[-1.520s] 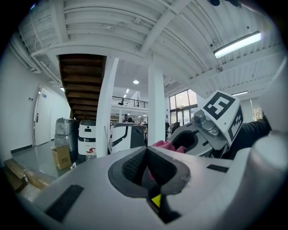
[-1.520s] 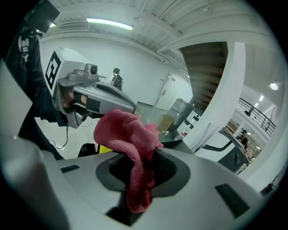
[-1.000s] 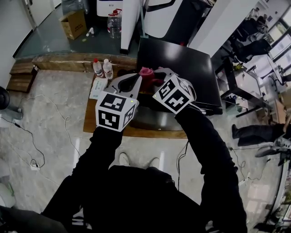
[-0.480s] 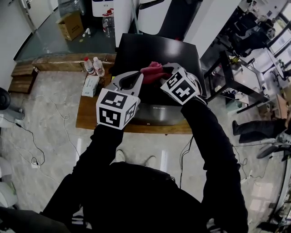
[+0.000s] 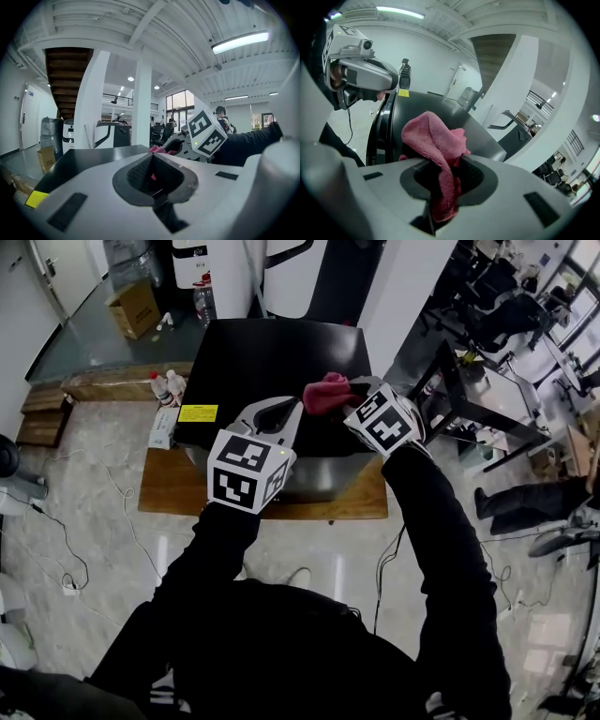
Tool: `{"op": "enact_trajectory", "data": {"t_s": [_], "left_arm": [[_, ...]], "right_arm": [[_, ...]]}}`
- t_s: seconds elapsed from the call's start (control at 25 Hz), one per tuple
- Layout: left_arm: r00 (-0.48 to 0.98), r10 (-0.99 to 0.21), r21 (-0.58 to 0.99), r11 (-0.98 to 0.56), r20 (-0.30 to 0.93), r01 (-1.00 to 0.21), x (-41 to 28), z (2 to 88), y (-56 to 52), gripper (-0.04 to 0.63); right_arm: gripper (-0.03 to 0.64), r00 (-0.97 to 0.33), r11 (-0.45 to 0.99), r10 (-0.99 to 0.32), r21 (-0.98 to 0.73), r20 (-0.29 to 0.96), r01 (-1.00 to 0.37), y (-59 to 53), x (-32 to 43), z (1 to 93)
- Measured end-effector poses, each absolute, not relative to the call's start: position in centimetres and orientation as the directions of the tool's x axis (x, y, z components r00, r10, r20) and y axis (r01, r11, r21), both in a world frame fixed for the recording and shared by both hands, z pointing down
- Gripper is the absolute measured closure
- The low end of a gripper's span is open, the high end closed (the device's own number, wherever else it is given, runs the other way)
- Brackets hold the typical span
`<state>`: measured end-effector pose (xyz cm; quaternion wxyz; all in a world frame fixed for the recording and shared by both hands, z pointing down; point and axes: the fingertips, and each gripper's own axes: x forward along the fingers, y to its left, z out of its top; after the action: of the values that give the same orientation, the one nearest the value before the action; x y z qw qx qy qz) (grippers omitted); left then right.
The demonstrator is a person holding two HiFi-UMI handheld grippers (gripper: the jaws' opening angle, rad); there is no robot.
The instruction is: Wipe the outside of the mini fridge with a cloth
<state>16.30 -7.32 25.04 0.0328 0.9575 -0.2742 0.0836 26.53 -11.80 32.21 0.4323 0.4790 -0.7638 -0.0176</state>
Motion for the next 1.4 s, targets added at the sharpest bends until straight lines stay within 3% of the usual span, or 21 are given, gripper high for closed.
{"op": "enact_trajectory", "data": {"t_s": [0.44,0.68,1.0,1.4], "left_arm": [[0.841,-0.516,0.028,-0.849,0.164,-0.527,24.4,24.8,-4.5,0.591],[0.854,-0.514,0.025,-0.855,0.08,-0.518,27.1,22.2,-2.7,0.589],[0.902,-0.429,0.055,-0.903,-0.056,-0.426,27.7,23.3,1.7,0.589],[0.946,-0.323,0.039,-0.946,-0.02,-0.322,30.2,27.1,5.5,0.59]], "right_arm": [[0.52,-0.146,0.472,-0.782,0.423,0.606,-0.773,-8.9,35.8,31.0],[0.518,-0.244,0.364,-0.901,0.321,0.358,-0.874,-5.1,37.3,24.9],[0.517,-0.194,0.227,-0.971,0.268,0.142,-0.936,-0.7,37.8,25.4],[0.517,-0.131,0.165,-0.977,0.204,0.171,-0.965,0.9,39.7,30.1]]}}
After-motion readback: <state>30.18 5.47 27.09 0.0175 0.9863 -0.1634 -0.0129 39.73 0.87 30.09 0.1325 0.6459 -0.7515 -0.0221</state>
